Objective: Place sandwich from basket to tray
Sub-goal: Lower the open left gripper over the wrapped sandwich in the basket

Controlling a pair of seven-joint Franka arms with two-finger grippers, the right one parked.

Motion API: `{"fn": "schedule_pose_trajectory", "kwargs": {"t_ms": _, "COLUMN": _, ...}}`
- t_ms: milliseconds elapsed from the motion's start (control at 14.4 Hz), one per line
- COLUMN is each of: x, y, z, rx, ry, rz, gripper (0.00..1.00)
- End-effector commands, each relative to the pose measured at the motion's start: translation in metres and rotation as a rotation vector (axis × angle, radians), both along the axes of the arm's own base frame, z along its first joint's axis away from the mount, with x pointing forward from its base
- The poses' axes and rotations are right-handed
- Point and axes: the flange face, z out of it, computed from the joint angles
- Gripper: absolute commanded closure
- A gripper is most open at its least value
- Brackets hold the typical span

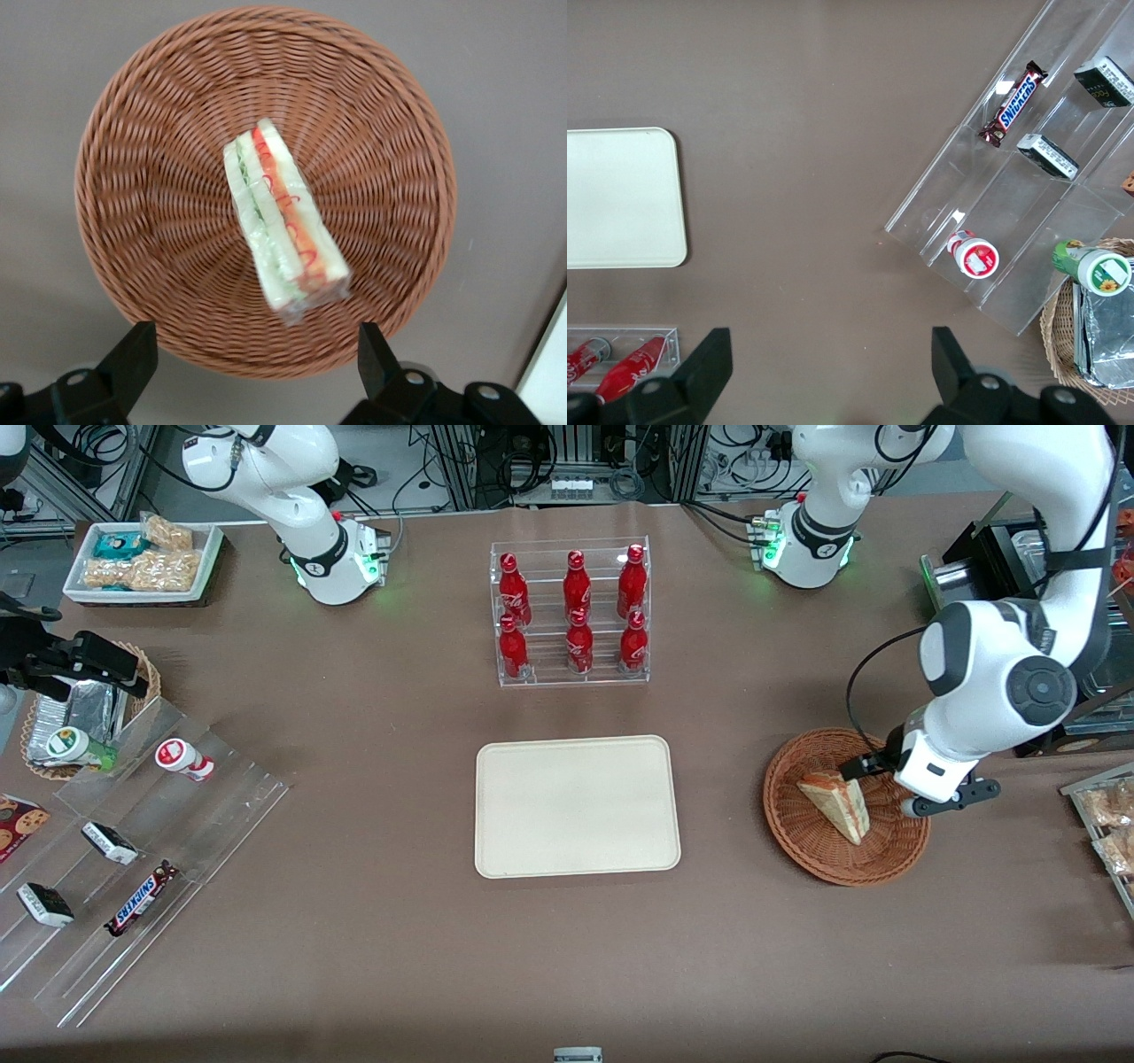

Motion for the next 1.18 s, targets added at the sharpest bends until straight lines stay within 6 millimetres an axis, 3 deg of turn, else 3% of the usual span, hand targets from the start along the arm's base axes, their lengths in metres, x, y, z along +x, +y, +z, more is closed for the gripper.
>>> {"fn": "schedule_pose_trajectory", "kwargs": {"t_ms": 0, "x": 0.003, "y": -0.015, "z": -0.020, "rx": 0.027, "ry": -0.025, "rz": 0.282, "gripper": 0.00}}
{"fn": "schedule_pose_trajectory", "kwargs": {"t_ms": 417, "x": -0.008, "y": -0.011, "z": -0.070, "rx": 0.030, "ry": -0.038, "rz": 0.388, "gripper": 0.00}}
{"fn": "schedule_pose_trajectory", "kwargs": {"t_ms": 487, "x": -0.005, "y": -0.012, "z": -0.077, "rx": 0.031, "ry": -0.036, "rz": 0.412, "gripper": 0.08}}
{"fn": "schedule_pose_trajectory", "kwargs": {"t_ms": 626, "x": -0.001, "y": -0.013, "z": -0.085, "rx": 0.032, "ry": -0.053, "rz": 0.457, "gripper": 0.74}}
{"fn": "schedule_pose_trajectory", "kwargs": {"t_ms": 696, "x": -0.001, "y": -0.013, "z": -0.083, "rx": 0.031, "ry": -0.057, "rz": 0.450, "gripper": 0.91}}
{"fn": "schedule_pose_trajectory", "kwargs": {"t_ms": 765, "x": 0.001, "y": -0.014, "z": -0.080, "rx": 0.029, "ry": -0.061, "rz": 0.444, "gripper": 0.97}}
{"fn": "schedule_pose_trajectory", "kwargs": {"t_ms": 974, "x": 0.017, "y": -0.020, "z": -0.052, "rx": 0.059, "ry": -0.058, "rz": 0.394, "gripper": 0.97}}
{"fn": "schedule_pose_trajectory", "kwargs": {"t_ms": 1113, "x": 0.032, "y": -0.049, "z": -0.020, "rx": 0.077, "ry": -0.015, "rz": 0.321, "gripper": 0.97}}
